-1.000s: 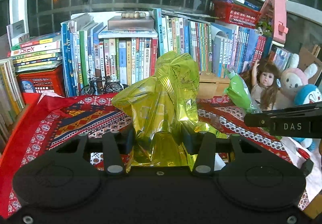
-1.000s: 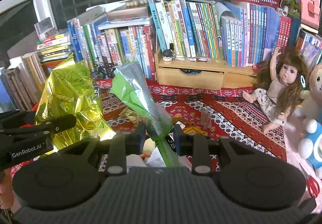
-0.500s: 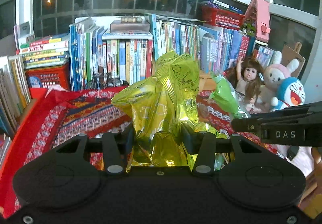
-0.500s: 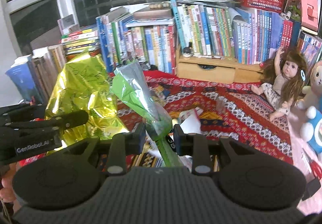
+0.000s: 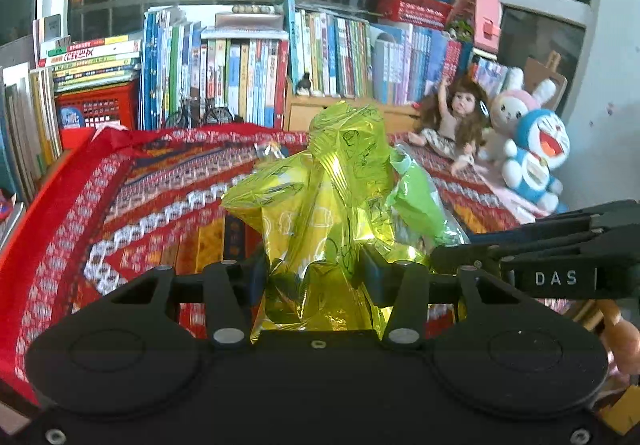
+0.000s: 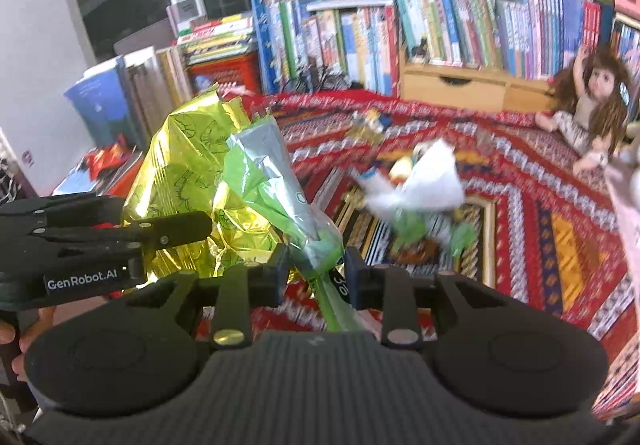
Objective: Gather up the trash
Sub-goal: 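Lift both held bags up off the table, then lower both held bags below the table edge and open both grippers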
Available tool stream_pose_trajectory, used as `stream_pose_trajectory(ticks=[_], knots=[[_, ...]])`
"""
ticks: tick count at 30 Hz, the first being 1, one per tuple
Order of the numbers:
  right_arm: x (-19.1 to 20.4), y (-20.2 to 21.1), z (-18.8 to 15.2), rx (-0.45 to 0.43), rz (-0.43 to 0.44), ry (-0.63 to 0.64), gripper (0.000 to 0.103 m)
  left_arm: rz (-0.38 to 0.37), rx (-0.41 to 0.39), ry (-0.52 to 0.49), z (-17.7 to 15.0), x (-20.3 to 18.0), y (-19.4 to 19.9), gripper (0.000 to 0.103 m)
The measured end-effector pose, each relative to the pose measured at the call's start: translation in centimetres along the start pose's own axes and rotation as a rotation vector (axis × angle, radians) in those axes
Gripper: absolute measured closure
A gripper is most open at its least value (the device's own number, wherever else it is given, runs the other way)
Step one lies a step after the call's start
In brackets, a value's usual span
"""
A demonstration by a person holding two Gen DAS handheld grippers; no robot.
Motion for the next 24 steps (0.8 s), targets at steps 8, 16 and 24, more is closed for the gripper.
stream_pose_trajectory(ticks=[8, 16, 24], knots=[[1.3, -1.2, -6.9, 0.085, 0.062, -0.005, 0.069, -0.023, 0.084, -0.014, -8.1, -0.6, 1.5, 0.058], [2.4, -4.5, -14.1, 0.237, 0.099, 0.005, 0.069, -0.038, 0.265, -0.060, -16.6, -0.4, 0.0, 0.058], [3.5, -8.3, -19.4, 0.378, 0.114, 0.014, 0.069, -0.030, 0.423, -0.058, -22.4, 1.4, -3.1, 0.058]])
Point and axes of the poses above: each gripper's, at about its wrist camera, not at the fingertips, and y roughly against the way its jaws point, x to its left, z to its top, the point moved 7 cm from there along -y, roughly the way its jaws point, and after that the axes turned 11 degrees about -z, right-handed, at the moved point
